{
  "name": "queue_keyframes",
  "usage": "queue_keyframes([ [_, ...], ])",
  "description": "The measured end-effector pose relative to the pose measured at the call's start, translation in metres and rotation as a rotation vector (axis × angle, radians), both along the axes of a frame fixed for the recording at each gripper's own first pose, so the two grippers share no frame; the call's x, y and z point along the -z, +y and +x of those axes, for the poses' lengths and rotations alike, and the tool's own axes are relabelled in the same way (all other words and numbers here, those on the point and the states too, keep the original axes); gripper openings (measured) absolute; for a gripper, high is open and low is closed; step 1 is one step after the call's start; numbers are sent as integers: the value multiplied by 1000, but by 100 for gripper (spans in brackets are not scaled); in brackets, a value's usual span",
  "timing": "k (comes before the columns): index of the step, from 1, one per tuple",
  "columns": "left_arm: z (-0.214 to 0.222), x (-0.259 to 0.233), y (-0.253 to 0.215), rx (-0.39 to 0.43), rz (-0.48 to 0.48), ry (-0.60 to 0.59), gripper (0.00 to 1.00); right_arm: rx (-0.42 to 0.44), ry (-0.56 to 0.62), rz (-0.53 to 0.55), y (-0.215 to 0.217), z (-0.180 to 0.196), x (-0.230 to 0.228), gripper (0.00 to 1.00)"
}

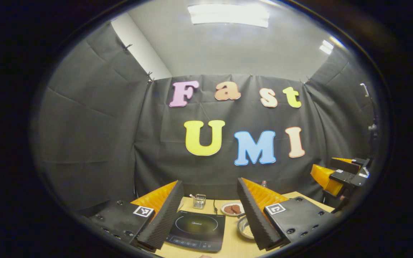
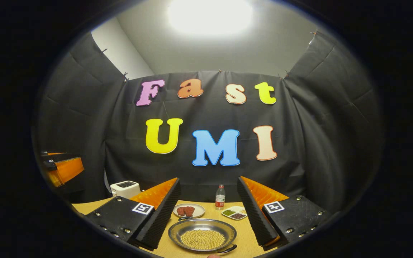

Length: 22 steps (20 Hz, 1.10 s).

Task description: First push the handle of the pot to place it horizontally, then grasp the pot with both hands and set it on the induction cooktop.

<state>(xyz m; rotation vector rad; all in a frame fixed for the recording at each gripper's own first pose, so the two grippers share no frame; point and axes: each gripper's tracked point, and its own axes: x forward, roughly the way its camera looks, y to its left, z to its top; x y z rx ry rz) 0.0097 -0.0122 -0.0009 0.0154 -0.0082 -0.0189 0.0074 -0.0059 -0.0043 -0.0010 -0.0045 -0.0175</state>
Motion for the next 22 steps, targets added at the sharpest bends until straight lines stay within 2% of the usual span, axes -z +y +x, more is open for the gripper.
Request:
queue_keyframes([
  [1, 1, 0, -1, 3, -2, 0, 100, 3, -2, 1, -1, 0, 0, 96],
  [2, 2, 1, -2, 6, -4, 0, 97, 4, -3, 1, -2, 0, 0, 96],
  [7, 5, 6, -3, 22, -22, -1, 97, 37, -16, -11, -14, -1, 1, 96],
  [8, 6, 8, -3, 24, -20, -3, 100, 40, -14, -12, -16, -1, 1, 96],
  [11, 12, 12, -4, 36, -24, 0, 97, 40, -1, -15, -17, -3, 5, 96],
  [12, 12, 13, -3, 40, -25, 3, 100, 51, 1, -21, -18, -4, 4, 87],
  [14, 15, 17, 0, 47, -27, 9, 97, 62, -4, -34, -18, -5, 4, 57],
  [15, 17, 18, 1, 52, -28, 12, 100, 58, -5, -41, -16, -5, 4, 52],
  [16, 18, 20, 3, 56, -29, 16, 97, 26, -1, -51, -5, -6, 5, 47],
  [17, 20, 21, 6, 59, -32, 19, 97, 40, 3, -67, -7, -7, 5, 47],
  [18, 23, 23, 10, 62, -34, 19, 97, 23, 8, -68, -1, -6, 8, 18],
  [19, 24, 23, 15, 63, -33, 17, 97, -7, 28, -69, 8, -4, 13, 18],
  [20, 24, 24, 20, 63, -31, 16, 97, 11, 38, -85, 10, 2, 22, 19],
  [21, 25, 26, 26, 61, -29, 14, 97, 5, 44, -88, 8, -20, 14, 0],
  [22, 26, 26, 30, 64, -28, 11, 97, -17, 64, -89, 19, -8, 27, 4],
])
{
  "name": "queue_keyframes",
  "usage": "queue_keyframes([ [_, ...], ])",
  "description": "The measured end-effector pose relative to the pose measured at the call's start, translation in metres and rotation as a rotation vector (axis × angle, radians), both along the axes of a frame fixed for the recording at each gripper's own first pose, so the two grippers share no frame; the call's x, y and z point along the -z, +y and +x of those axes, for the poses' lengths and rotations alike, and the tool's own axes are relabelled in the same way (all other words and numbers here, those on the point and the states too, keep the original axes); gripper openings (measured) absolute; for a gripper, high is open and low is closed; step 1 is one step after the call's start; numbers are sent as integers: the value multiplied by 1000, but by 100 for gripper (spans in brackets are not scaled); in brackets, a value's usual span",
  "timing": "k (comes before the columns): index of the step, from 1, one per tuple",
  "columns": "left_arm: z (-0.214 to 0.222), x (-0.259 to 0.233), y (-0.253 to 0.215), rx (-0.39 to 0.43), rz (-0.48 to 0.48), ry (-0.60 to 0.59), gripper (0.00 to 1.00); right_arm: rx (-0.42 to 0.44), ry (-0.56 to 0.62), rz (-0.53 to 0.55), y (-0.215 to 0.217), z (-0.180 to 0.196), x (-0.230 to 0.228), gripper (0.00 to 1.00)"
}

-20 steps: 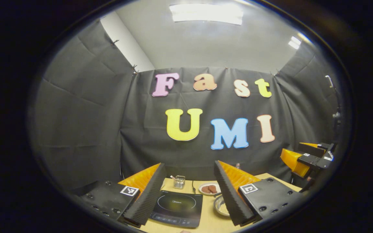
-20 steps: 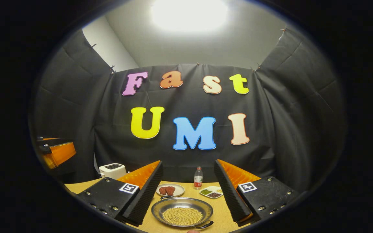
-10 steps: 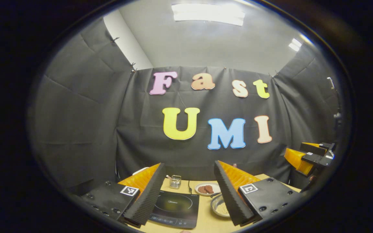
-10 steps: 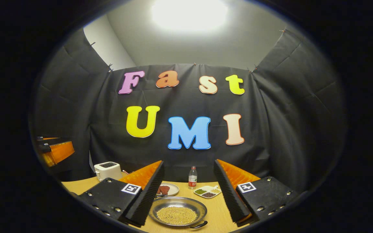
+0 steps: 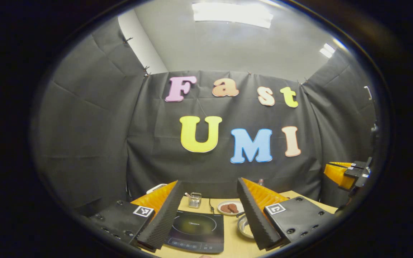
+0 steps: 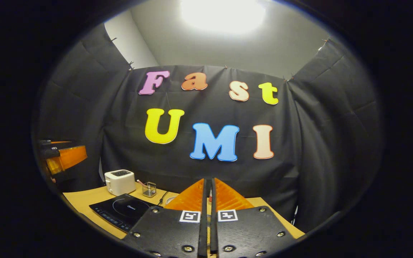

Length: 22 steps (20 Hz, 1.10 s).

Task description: First push the handle of the pot to place it horizontally, then grasp the pot with both hands and set it on the induction cooktop.

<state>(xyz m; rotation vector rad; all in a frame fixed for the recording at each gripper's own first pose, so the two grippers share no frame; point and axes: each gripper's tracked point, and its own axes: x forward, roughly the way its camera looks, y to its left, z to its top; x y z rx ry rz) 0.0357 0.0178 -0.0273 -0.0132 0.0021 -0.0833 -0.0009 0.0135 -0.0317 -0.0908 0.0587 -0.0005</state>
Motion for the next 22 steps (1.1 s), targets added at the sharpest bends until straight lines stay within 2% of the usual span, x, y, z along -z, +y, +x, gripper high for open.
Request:
queue_keyframes([
  [1, 0, 1, 4, 4, -1, -3, 100, -22, 12, -3, 8, -3, 6, 5],
  [2, -1, 4, 7, 6, 2, -1, 100, -42, 27, -11, 14, -4, 11, 1],
  [5, 6, 7, 14, 4, 12, 10, 98, -107, 86, -19, 26, -5, 30, 1],
  [10, 26, 15, 12, -16, 10, 3, 97, -207, 246, -2, 33, -2, 85, 1],
  [14, 45, 29, -1, -44, -6, 16, 97, -263, 379, 12, 21, 1, 134, 1],
  [22, 85, 37, -39, -85, 24, 25, 97, -379, 591, 22, -2, 6, 216, 1],
])
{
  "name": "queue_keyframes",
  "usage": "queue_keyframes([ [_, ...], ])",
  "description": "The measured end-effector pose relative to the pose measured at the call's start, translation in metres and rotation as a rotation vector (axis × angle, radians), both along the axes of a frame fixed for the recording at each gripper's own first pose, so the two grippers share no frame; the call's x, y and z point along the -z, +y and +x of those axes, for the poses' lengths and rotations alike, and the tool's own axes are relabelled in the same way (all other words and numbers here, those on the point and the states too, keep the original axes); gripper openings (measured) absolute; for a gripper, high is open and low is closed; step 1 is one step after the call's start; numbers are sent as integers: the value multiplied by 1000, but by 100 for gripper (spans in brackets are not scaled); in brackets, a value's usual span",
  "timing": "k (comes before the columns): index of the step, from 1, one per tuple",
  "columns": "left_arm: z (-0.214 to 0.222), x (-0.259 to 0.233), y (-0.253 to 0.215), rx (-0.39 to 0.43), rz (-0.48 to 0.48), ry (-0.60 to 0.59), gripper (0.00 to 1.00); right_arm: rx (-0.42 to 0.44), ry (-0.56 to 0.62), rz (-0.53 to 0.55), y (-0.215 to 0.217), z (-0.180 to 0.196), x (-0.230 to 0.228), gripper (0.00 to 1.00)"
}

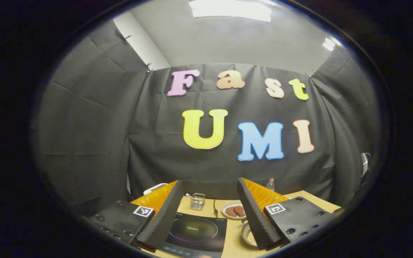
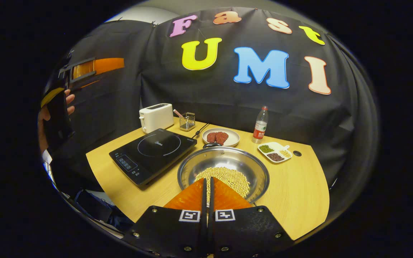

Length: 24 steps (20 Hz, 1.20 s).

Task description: First push the handle of the pot to place it horizontally, then grasp the pot with both hands and set it on the induction cooktop.

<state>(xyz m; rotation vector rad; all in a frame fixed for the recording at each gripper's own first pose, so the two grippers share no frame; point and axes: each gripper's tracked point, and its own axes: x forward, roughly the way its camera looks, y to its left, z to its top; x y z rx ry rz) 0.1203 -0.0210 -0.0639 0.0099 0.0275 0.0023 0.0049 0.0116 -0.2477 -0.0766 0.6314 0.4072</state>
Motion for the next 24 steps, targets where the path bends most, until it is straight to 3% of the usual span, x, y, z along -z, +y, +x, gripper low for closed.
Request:
queue_keyframes([
  [12, 24, 28, -50, -15, 36, 62, 97, -175, 306, -36, -20, -32, 96, 1],
  [24, 30, 41, -84, 0, 62, 90, 97, -108, 344, -85, -70, -16, 125, 1],
])
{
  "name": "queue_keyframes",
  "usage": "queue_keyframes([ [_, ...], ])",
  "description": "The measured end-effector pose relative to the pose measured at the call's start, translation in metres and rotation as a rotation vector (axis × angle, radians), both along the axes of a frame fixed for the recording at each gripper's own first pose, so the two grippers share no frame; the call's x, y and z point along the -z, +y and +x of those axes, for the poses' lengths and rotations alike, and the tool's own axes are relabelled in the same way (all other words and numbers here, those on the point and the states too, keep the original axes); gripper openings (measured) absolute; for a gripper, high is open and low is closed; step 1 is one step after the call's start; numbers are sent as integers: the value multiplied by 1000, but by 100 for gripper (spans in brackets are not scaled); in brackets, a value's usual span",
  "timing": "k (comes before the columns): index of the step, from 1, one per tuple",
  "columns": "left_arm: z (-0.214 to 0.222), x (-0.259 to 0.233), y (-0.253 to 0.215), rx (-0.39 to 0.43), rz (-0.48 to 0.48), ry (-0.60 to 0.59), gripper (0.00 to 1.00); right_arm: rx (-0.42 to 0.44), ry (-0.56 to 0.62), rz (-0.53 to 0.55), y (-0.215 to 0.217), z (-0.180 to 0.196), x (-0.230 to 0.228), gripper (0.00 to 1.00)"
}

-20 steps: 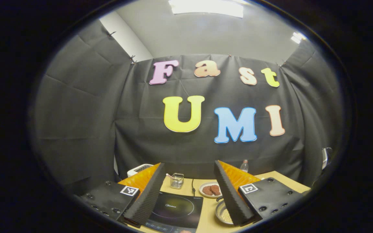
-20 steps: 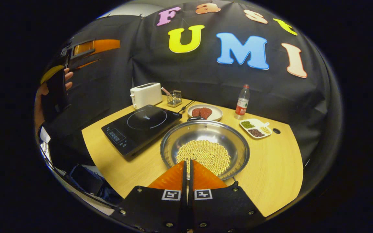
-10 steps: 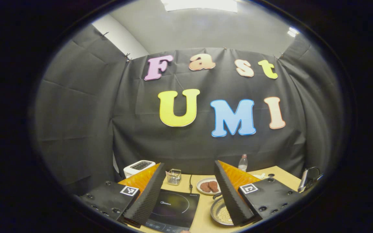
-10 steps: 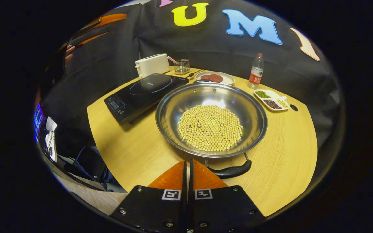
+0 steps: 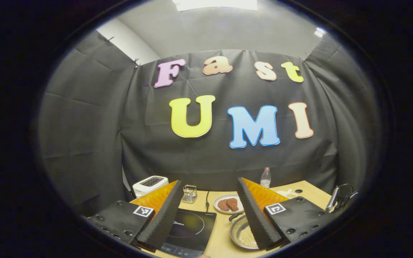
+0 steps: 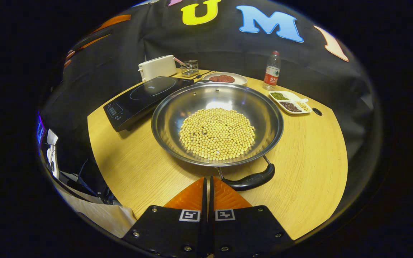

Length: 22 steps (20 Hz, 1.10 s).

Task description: First push the handle of the pot to place it horizontally, then grasp the pot with both hands and set it on the induction cooktop.

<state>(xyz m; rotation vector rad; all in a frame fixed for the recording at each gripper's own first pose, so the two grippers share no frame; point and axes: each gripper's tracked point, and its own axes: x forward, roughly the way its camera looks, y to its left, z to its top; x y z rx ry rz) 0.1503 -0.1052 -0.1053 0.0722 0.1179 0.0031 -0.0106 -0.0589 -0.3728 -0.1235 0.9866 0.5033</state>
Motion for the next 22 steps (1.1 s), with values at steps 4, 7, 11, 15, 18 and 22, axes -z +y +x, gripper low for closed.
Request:
queue_keyframes([
  [4, 3, 5, -9, 2, -15, 6, 97, 51, -6, -19, -20, 13, 4, 1],
  [7, 7, 11, -11, -3, -19, 9, 97, 86, -16, -27, -35, 29, 5, 1],
  [11, 10, 19, -14, -15, -28, 19, 97, 127, -24, -33, -51, 50, 9, 1],
  [15, 14, 26, -15, -27, -23, 27, 97, 157, -29, -58, -68, 69, 15, 1],
  [18, 19, 33, -13, -37, -28, 40, 100, 198, -20, -64, -79, 82, 20, 1],
  [22, 24, 48, -12, -46, -30, 64, 97, 256, -56, -107, -95, 101, 19, 1],
])
